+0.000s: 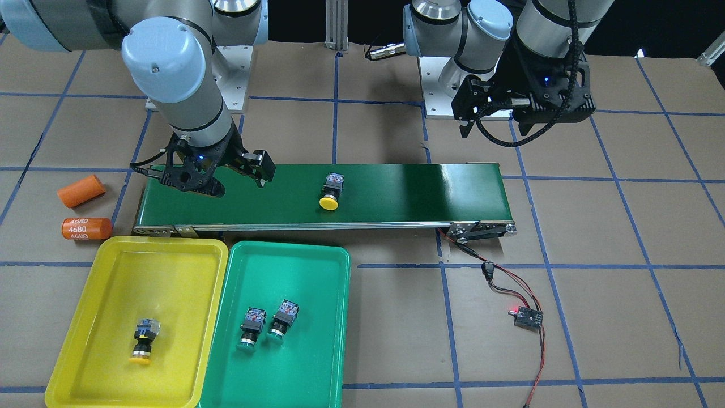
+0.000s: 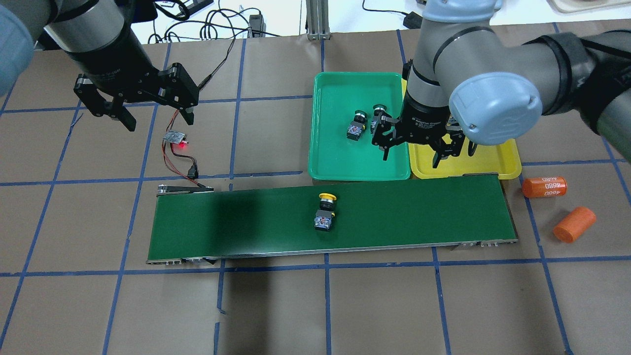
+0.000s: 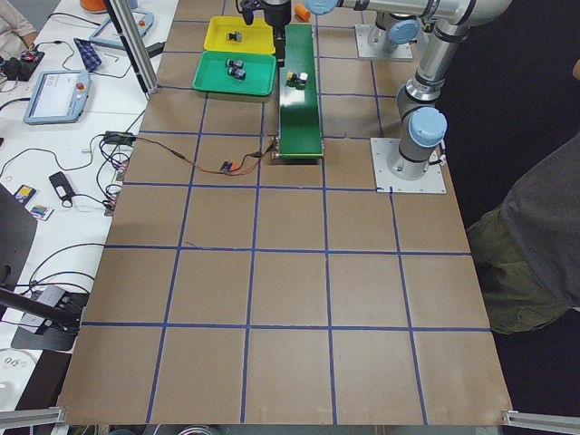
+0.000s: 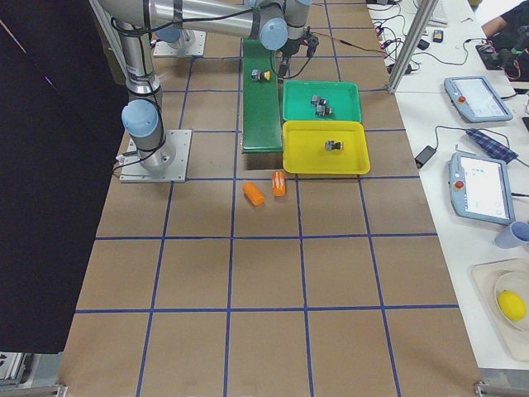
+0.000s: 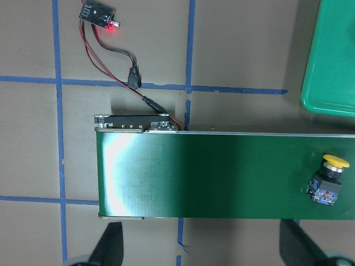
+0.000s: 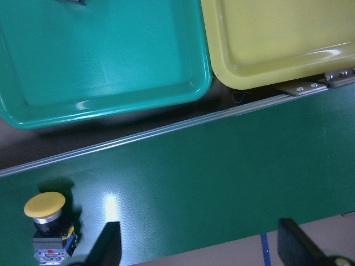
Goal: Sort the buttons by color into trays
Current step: 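Move the right gripper back over the belt toward the yellow button, then grasp the yellow button on the belt with the right gripper, then carry the yellow button into the yellow tray and release it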
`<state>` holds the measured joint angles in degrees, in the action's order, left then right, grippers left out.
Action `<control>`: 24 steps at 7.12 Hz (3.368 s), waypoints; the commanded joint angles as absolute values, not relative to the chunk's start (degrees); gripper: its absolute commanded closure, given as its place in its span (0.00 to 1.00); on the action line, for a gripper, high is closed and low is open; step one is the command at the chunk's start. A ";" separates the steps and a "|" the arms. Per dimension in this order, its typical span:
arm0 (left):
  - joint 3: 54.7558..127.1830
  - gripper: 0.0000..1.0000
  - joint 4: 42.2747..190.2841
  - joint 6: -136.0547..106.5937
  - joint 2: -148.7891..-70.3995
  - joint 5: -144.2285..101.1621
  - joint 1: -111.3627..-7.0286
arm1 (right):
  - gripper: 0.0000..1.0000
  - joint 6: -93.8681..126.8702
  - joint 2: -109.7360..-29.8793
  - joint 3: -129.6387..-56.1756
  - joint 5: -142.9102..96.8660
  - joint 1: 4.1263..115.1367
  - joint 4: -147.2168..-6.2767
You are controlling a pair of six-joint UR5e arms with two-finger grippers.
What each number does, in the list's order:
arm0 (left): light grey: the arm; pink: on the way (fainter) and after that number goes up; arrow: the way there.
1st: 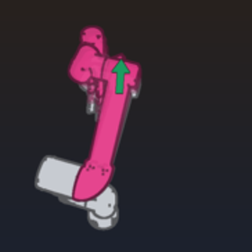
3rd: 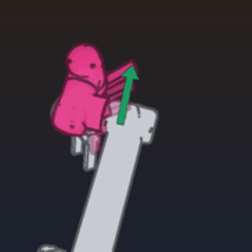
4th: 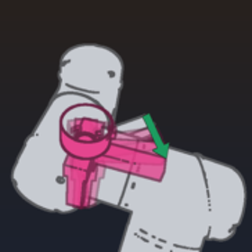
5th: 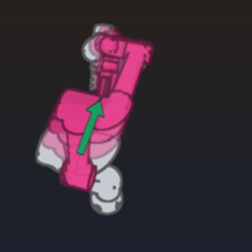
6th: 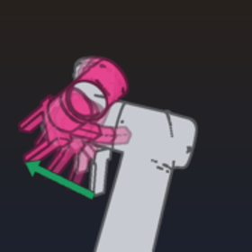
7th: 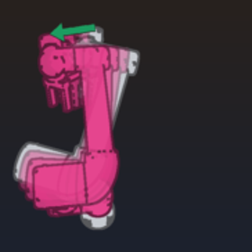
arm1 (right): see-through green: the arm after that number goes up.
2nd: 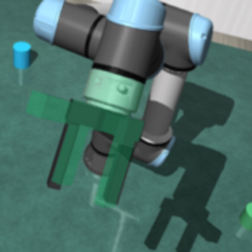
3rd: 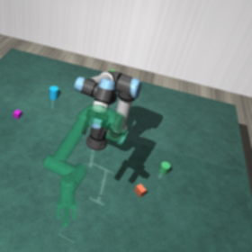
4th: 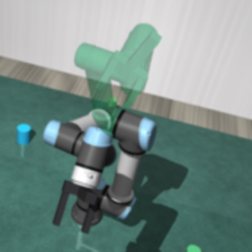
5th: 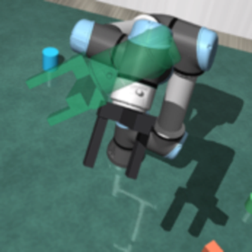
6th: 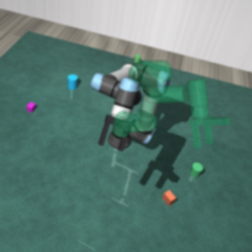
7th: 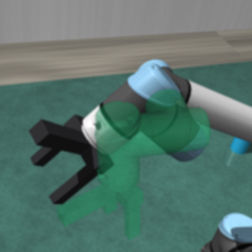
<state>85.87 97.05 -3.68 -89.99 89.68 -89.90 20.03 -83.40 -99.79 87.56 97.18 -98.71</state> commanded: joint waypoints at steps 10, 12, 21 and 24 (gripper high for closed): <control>86.04 0.00 97.12 -3.78 -89.91 89.21 -90.00 | 0.00 19.95 -80.52 -104.94 83.76 98.33 -104.06; 86.31 0.00 96.94 -3.69 -90.00 89.73 -90.00 | 0.00 21.61 -77.44 -104.94 83.58 101.24 -108.87; 86.13 0.00 96.94 -3.60 -89.82 89.74 -90.00 | 1.00 21.80 -73.91 -106.17 90.14 103.27 -108.02; 85.87 0.00 96.86 -3.51 -90.17 89.65 -89.82 | 1.00 22.14 -76.19 -102.50 90.96 101.00 -108.29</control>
<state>86.03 96.87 -3.39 -90.00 89.70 -89.89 21.91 -75.14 -104.33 90.53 102.19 -108.40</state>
